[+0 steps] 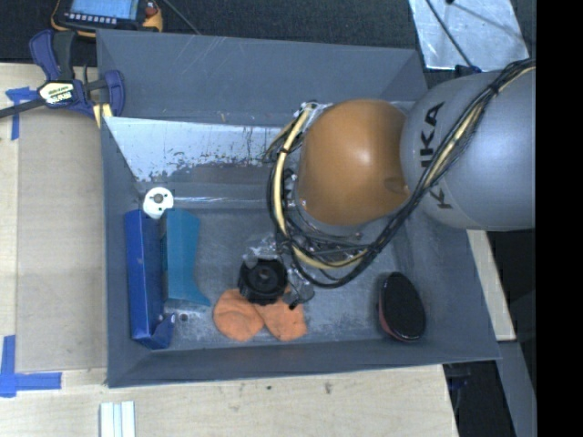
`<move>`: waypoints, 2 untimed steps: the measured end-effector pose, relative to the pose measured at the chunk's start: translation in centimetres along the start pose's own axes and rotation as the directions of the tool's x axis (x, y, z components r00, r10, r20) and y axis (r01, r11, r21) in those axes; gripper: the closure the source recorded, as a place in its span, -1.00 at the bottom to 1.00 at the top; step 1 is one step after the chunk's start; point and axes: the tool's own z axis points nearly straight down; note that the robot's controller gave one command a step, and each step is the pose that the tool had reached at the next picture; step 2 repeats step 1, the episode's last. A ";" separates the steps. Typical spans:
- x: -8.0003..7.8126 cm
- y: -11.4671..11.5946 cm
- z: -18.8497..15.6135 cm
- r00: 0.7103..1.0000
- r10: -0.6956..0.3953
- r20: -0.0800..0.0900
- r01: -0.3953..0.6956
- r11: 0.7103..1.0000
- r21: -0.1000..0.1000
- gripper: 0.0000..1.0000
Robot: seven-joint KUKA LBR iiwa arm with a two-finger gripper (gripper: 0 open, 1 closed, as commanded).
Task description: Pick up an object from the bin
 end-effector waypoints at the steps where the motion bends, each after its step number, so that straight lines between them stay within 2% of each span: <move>1: -1.0 -3.1 1.8 1.000 -0.018 0.016 0.018 1.000 0.011 1.00; 2: -1.0 -3.1 1.8 1.000 -0.018 0.016 0.018 1.000 0.011 1.00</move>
Offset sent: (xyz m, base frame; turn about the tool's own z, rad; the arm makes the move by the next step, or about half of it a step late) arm 0.0206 -0.0578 0.0963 0.0211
